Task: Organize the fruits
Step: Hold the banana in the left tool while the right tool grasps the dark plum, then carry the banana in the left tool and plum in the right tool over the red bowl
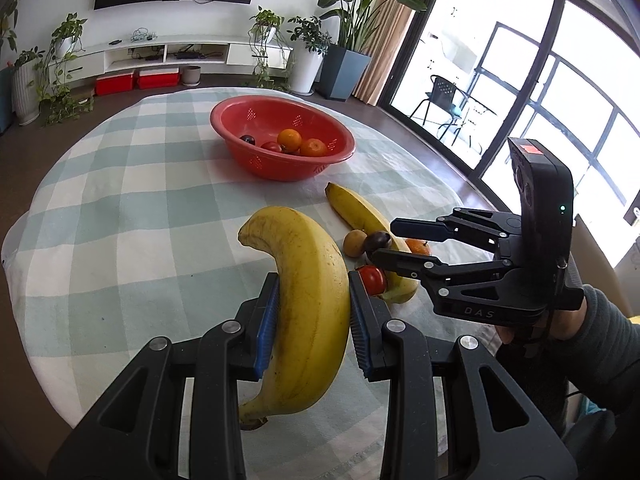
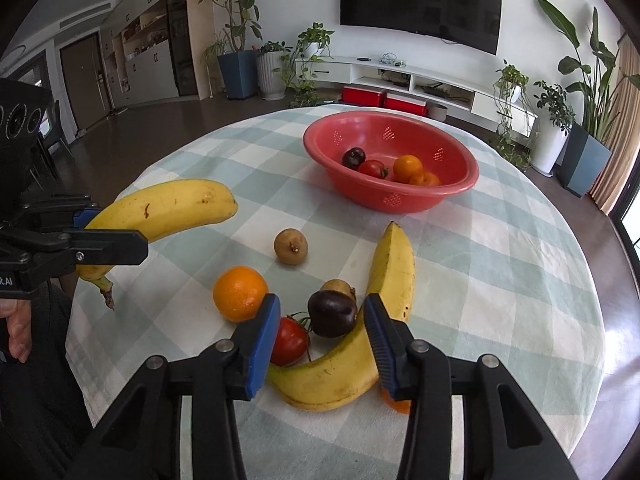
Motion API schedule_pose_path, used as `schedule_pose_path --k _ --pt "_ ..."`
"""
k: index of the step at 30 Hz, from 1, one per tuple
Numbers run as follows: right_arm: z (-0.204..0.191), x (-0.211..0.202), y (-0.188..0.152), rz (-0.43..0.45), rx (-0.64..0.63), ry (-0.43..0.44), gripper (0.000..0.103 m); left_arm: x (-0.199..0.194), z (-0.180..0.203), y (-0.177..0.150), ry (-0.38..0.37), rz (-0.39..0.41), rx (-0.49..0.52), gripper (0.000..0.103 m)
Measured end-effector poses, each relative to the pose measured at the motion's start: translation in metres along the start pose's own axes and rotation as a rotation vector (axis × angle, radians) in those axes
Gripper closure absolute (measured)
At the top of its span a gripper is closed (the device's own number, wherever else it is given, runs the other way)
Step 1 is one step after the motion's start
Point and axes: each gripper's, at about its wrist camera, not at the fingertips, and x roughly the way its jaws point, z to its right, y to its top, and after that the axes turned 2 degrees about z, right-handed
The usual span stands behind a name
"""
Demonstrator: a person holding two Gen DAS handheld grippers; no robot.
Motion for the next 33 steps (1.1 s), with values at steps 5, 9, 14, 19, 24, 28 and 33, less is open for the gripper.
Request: schedule_pose_path --k 5,9,14,19,24,28,33 --pt "-0.002 0.007 0.001 -0.021 -0.031 -0.019 0.062 -0.004 -0.004 -0.001 -0.006 0.018 -0.012 0.073" --pt "-0.005 0.010 0.000 -0.036 -0.075 -0.051 0.072 -0.001 -0.005 -0.003 -0.014 0.016 -0.013 0.073" --pt "-0.006 0.010 0.001 -0.042 -0.091 -0.057 0.074 0.000 -0.004 -0.004 -0.021 0.013 -0.010 0.073" --pt "-0.005 0.009 0.002 -0.034 -0.077 -0.051 0.075 0.000 -0.004 -0.005 -0.023 0.014 -0.010 0.073" --pt "-0.004 -0.002 0.003 0.002 -0.048 -0.019 0.075 0.000 -0.001 -0.005 -0.024 0.015 -0.002 0.073" --pt "-0.004 -0.014 0.004 0.034 -0.029 0.004 0.075 0.000 -0.001 -0.003 -0.021 0.018 -0.002 0.073" --pt "0.006 -0.023 0.007 0.061 0.034 0.038 0.075 -0.002 0.002 0.003 -0.019 0.028 0.011 0.073"
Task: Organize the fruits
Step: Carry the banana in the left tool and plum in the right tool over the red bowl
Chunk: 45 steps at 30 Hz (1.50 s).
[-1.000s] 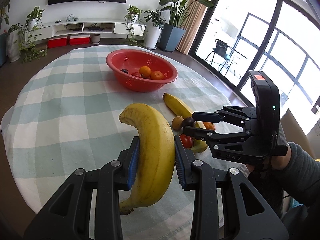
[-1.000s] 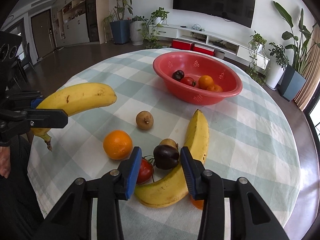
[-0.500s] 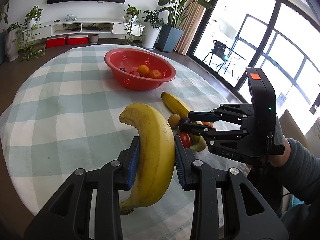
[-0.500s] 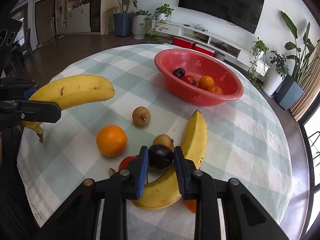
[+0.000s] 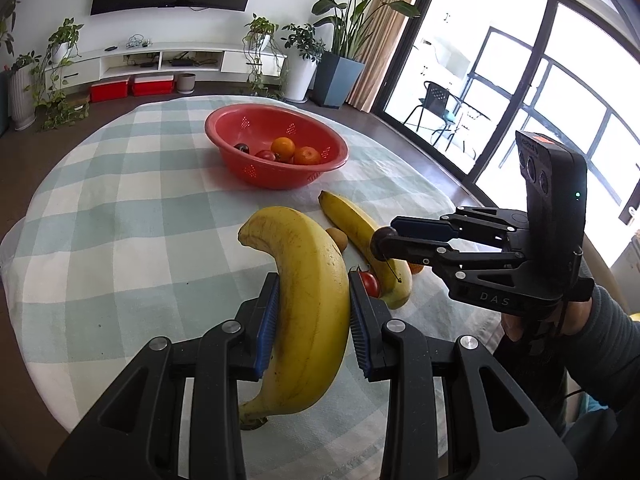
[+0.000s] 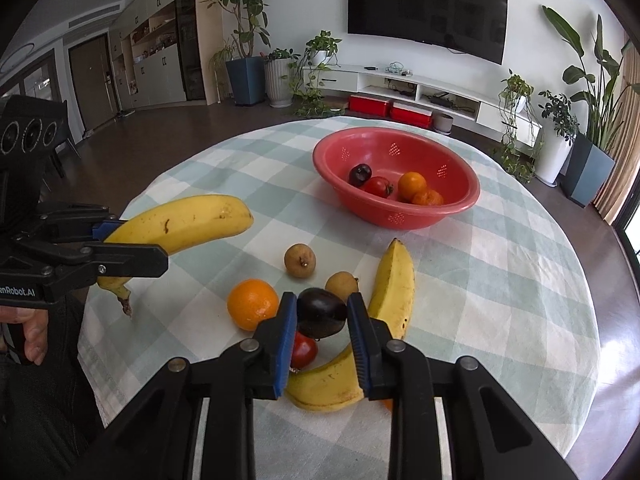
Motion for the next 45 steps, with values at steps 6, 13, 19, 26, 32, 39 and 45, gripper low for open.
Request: schedule_pose_path --k 6,13,19,26,32,39,45 --pt "0.017 -0.017 0.016 0.059 0.050 0.013 0.075 -0.005 0.005 0.029 0.012 0.035 0.043 0.073" --pt "0.055 -0.029 0.055 0.139 0.113 0.007 0.075 0.003 0.010 0.089 0.031 0.079 0.131 0.073" --pt "0.089 -0.010 0.093 0.151 0.185 0.037 0.075 0.039 0.008 0.147 0.056 0.075 0.181 0.073" --pt "0.108 0.039 0.116 0.085 0.226 0.069 0.075 0.107 0.000 0.183 0.084 0.003 0.197 0.073" --pt "0.112 0.075 0.111 0.028 0.239 0.066 0.075 0.155 -0.007 0.182 0.105 -0.050 0.212 0.073" --pt "0.112 0.094 0.102 -0.016 0.218 0.019 0.075 0.185 -0.017 0.181 0.141 -0.068 0.221 0.073" --pt "0.111 0.103 0.097 -0.040 0.196 -0.004 0.075 0.191 -0.013 0.182 0.148 -0.073 0.244 0.076"
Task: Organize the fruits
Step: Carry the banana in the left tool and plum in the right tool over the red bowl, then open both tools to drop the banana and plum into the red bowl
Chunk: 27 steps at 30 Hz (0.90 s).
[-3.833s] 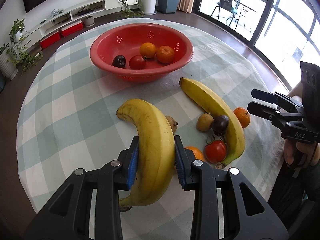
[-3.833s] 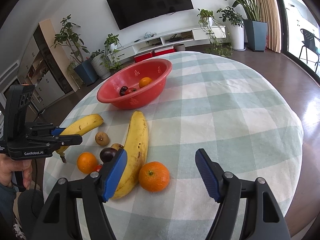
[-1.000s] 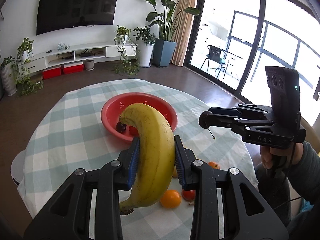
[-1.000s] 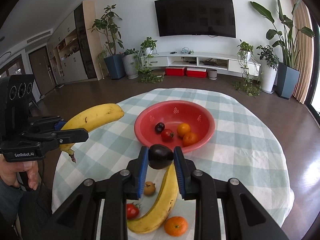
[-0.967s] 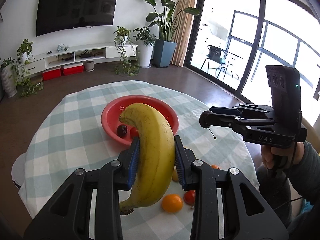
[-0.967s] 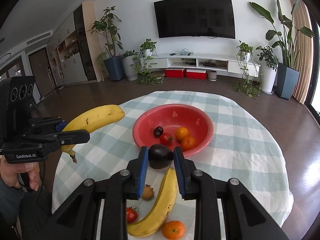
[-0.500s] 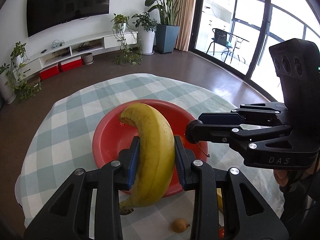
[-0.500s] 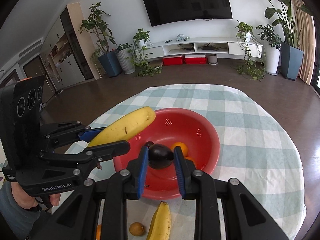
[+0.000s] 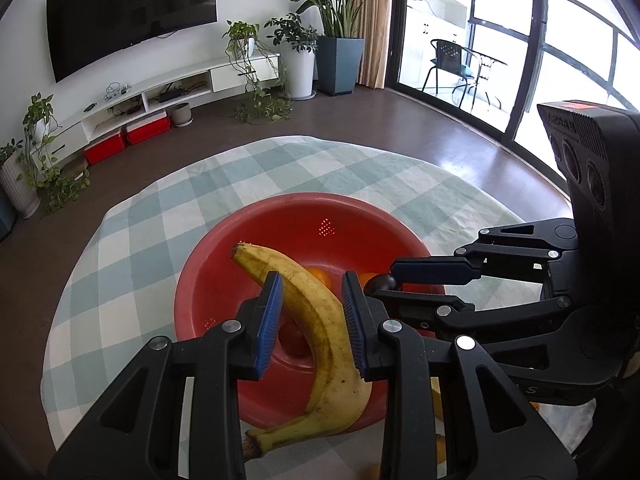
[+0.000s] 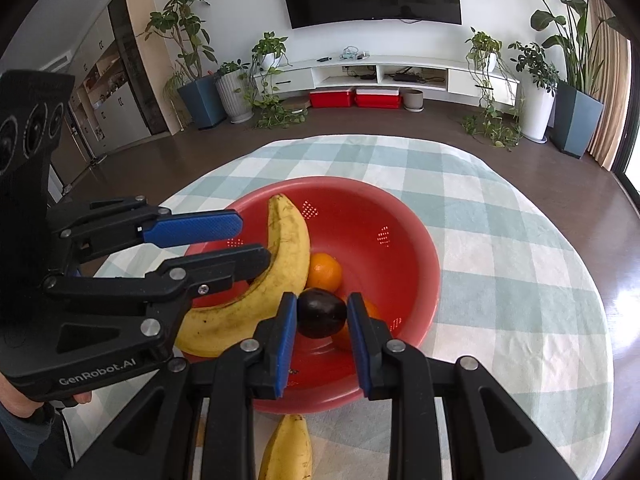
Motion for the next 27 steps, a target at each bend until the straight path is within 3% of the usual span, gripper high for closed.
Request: schedule_pose_path --k 11,15,16,17,19,23,27 --pt "0.000 0.015 -0.008 -0.038 -0.012 -0.016 0.074 -0.003 -0.002 -0.009 -0.009 0.026 -0.014 0.074" --pt "-0.004 0.010 -0.008 -0.028 -0.018 -0.019 0.062 -0.020 0.001 -0.015 -0.001 0.055 -0.013 0.072" --pt "-0.005 0.008 -0.008 -0.024 -0.021 -0.025 0.060 -0.025 0.001 -0.018 0.007 0.062 -0.016 0.067" --pt "-0.005 0.005 -0.009 -0.020 -0.021 -0.026 0.056 -0.032 0.001 -0.020 0.013 0.072 -0.022 0.049" --pt "-0.005 -0.004 -0.011 -0.008 -0.019 -0.031 0.054 -0.048 0.003 -0.026 0.036 0.106 -0.032 0.026" --pt "-0.004 -0.039 -0.024 0.050 -0.020 -0.049 0.044 -0.088 0.006 -0.042 0.066 0.177 -0.051 0.004" --pt "0.005 -0.083 -0.049 0.136 0.050 -0.053 0.025 -0.122 0.005 -0.071 0.076 0.229 -0.126 0.000"
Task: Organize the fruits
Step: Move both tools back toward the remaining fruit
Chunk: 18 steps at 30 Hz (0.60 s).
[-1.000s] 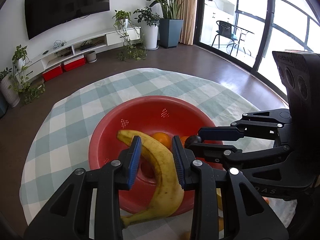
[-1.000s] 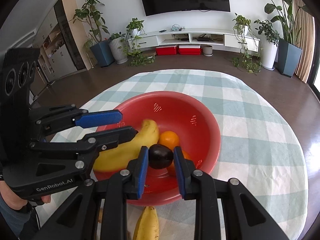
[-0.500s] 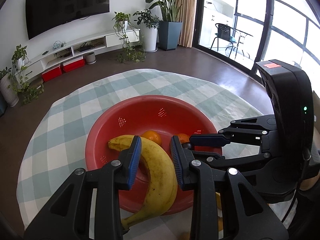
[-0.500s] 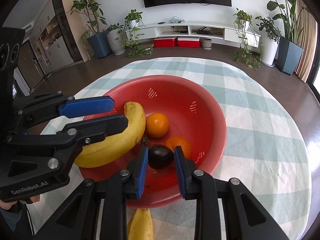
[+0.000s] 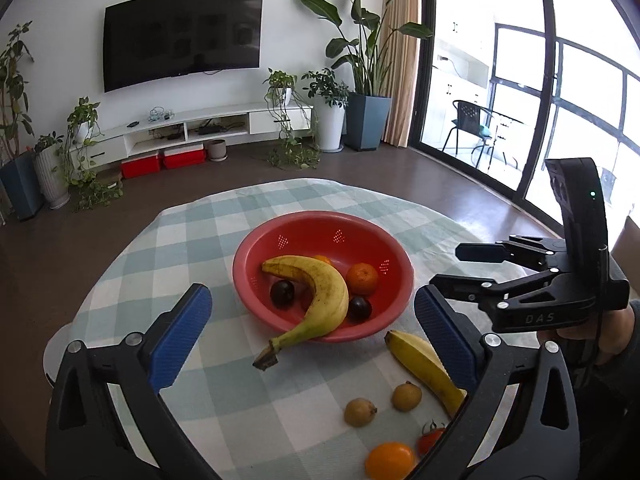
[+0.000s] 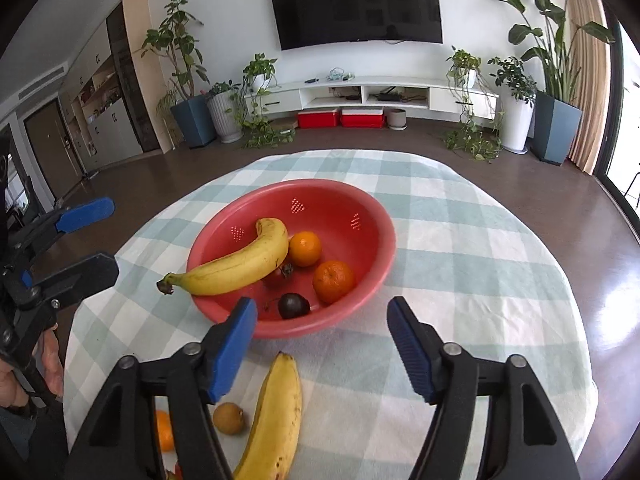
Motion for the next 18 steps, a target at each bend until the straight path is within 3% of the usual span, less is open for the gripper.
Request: schedule_pose_path --k 4,6,11,15,18 --pt "0.011 -0.039 -0.030 0.059 0.114 -0.002 0.014 -0.030 0.006 -0.031 0.015 0.019 -0.016 0.000" --pt "0.014 -0.052 -0.046 0.068 0.159 -0.007 0.013 -0.039 0.014 -0.048 0.046 -0.002 -0.005 0.000" --pt "0.019 -0.060 -0.089 0.030 0.280 -0.017 0.013 -0.054 0.028 -0.084 0.008 -0.045 -0.051 0.000" --pt "0.005 -0.062 -0.096 0.033 0.215 -0.029 0.013 -0.043 0.039 -0.109 0.019 -0.167 -0.033 0.000" --pt "-0.001 -0.063 -0.098 0.043 0.172 -0.049 0.013 -0.041 0.037 -0.117 0.015 -0.189 -0.059 0.000"
